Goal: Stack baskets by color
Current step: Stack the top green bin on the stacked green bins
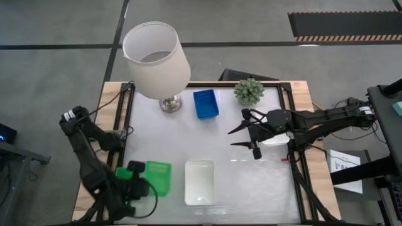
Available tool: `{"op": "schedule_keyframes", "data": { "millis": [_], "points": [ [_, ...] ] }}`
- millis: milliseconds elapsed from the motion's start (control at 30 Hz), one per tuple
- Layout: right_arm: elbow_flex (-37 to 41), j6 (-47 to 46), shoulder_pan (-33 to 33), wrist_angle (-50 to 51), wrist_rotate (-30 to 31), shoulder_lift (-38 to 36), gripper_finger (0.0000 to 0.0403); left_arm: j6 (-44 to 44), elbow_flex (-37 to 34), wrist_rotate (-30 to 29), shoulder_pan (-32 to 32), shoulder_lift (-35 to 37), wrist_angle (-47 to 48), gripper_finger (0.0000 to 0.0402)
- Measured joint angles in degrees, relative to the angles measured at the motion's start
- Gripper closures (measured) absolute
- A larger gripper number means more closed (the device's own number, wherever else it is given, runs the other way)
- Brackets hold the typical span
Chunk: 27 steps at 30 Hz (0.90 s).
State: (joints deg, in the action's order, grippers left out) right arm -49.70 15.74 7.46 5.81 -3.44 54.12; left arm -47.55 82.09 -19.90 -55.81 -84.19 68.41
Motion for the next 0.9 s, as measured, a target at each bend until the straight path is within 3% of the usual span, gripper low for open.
{"op": "schedule_keyframes", "data": {
  "millis": [200,500,633,900],
  "points": [
    [1.34,0.38,0.0,-1.97,0.65,0.58,0.0216,-10.49,3.13,3.86,-5.67,-0.93,8.84,0.0401],
    [1.34,0.39,0.0,-1.92,0.65,1.06,0.0216,-27.58,0.88,15.37,-11.02,-0.98,10.76,0.0401],
    [1.34,0.64,0.0,-1.88,0.64,1.19,0.0216,-35.44,-1.17,17.85,-11.92,-1.28,10.14,0.0401],
    [1.34,0.34,0.0,-1.85,0.61,1.17,0.0216,-37.68,-5.06,19.87,-11.92,-1.33,8.55,0.0371]
  ]
}}
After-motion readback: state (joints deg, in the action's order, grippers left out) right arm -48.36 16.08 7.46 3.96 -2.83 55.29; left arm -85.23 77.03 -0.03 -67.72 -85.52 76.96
